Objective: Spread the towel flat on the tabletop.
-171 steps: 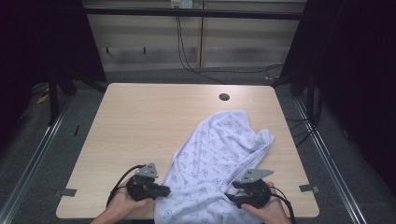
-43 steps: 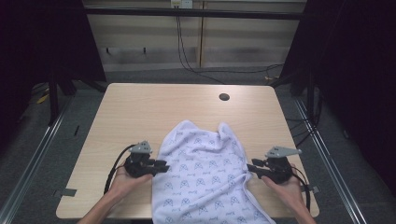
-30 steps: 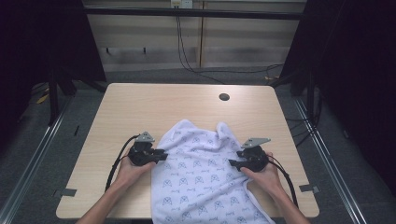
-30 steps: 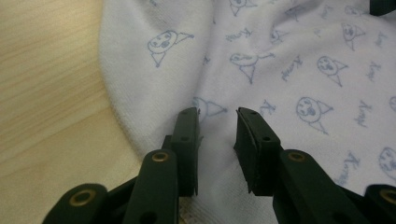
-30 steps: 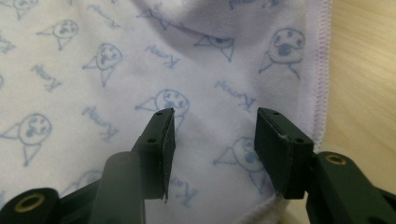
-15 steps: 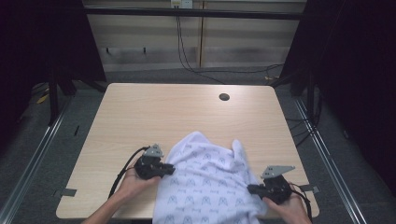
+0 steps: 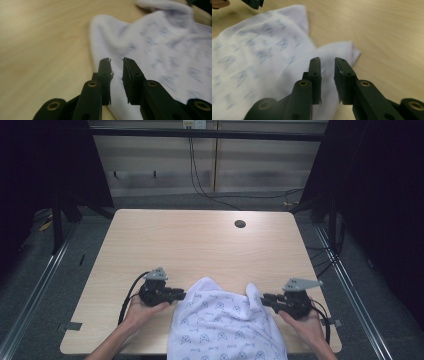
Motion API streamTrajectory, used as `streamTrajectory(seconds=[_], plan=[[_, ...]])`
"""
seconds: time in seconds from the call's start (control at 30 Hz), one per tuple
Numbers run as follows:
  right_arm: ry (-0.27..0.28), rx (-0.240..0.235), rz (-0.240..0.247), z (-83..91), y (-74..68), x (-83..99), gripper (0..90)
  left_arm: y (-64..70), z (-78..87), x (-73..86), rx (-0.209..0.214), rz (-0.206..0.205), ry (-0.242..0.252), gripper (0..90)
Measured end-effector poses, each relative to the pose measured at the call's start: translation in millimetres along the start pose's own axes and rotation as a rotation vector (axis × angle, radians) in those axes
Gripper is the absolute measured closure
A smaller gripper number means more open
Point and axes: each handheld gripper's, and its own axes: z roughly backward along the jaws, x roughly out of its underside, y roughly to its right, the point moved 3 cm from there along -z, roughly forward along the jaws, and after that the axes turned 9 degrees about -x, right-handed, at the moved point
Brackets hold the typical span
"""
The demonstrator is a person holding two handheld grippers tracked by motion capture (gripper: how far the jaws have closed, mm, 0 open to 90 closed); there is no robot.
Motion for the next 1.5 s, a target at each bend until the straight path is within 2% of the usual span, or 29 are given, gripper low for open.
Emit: streamTrajectory(seconds=[0.07,0.13,0.2,0.23,0.27,0.3,0.33,0.37,0.4,0.47,0.53,0.6,0.77,0.83,0.87,0.93,1.03,1.07,1.1,1.17,1.2,1.23,1.33,1.43,1.5], plan=[[-0.003,0.002,-0.021,-15.5,12.4,-11.0,67.1,-4.9,-9.0,-3.2,-0.012,0.016,-0.005,68.4],[-0.017,0.005,-0.037,-31.7,20.2,-18.6,59.8,-4.6,-15.7,-2.2,-0.019,0.001,-0.033,61.6],[-0.036,-0.010,-0.047,-42.7,23.7,-20.5,56.6,-2.4,-20.0,0.6,-0.016,-0.006,-0.055,61.0],[-0.048,-0.001,-0.051,-48.0,24.5,-20.3,54.0,-1.4,-22.2,2.8,-0.016,-0.019,-0.076,61.1],[-0.071,0.011,-0.049,-53.9,25.0,-19.0,52.7,-0.2,-23.1,4.1,-0.012,-0.022,-0.076,62.7],[-0.084,0.020,-0.044,-56.5,24.8,-17.6,52.2,0.9,-23.2,4.9,-0.006,-0.027,-0.078,65.6],[-0.096,0.030,-0.040,-58.9,24.4,-15.5,52.4,2.5,-22.7,5.3,-0.003,-0.038,-0.086,72.4],[-0.118,0.031,-0.044,-60.2,23.3,-12.7,57.3,3.1,-21.8,5.7,0.005,-0.048,-0.089,80.1],[-0.128,0.035,-0.043,-60.7,22.3,-10.5,63.1,3.6,-21.2,5.9,0.001,-0.048,-0.086,83.9],[-0.143,0.025,-0.041,-61.6,20.6,-5.7,77.6,3.7,-19.5,6.9,0.018,-0.042,-0.083,86.5],[-0.137,0.046,-0.035,-58.7,18.0,-3.5,82.5,2.9,-14.2,6.7,0.014,-0.031,-0.067,86.9],[-0.112,0.063,-0.035,-50.2,16.3,-6.3,83.0,1.6,-5.8,5.1,0.009,-0.017,-0.035,86.9],[0.078,0.084,-0.074,-2.4,21.0,-17.0,82.2,-1.4,28.3,4.4,-0.010,0.018,0.071,87.2],[0.138,0.090,-0.088,14.7,21.6,-17.7,82.5,-1.1,41.9,6.0,-0.025,0.028,0.110,87.3],[0.156,0.104,-0.086,24.8,21.6,-17.1,82.5,-0.7,47.4,6.3,-0.015,0.035,0.127,87.3],[0.174,0.094,-0.085,35.1,19.8,-15.0,82.4,2.7,55.7,5.2,-0.002,0.041,0.160,87.3],[0.192,0.078,-0.076,42.4,13.3,-13.6,82.1,10.0,67.2,-2.1,-0.012,0.031,0.208,87.3],[0.201,0.079,-0.060,44.0,11.4,-17.2,82.2,10.0,69.9,-5.2,-0.017,0.032,0.222,87.2],[0.214,0.076,-0.051,45.2,11.0,-21.3,82.0,8.9,73.5,-10.1,-0.037,0.034,0.241,87.2],[0.257,0.065,-0.040,50.6,12.1,-37.4,81.7,2.6,82.5,-25.9,-0.059,0.042,0.284,87.2],[0.288,0.064,-0.028,54.2,13.9,-51.2,81.5,0.1,85.9,-32.3,-0.069,0.047,0.303,87.1],[0.305,0.063,-0.022,56.0,14.8,-60.3,81.5,-4.3,91.7,-44.4,-0.087,0.046,0.331,87.2],[0.355,0.066,0.017,60.9,18.9,-98.4,81.5,-15.4,103.8,-73.5,-0.152,0.021,0.377,87.2],[0.384,0.086,0.051,61.1,26.4,-133.0,81.2,-29.9,110.7,-102.7,-0.189,0.021,0.405,87.1],[0.412,0.091,0.050,60.6,36.8,-152.1,81.1,-41.5,109.6,-120.8,-0.213,0.020,0.402,87.2]])
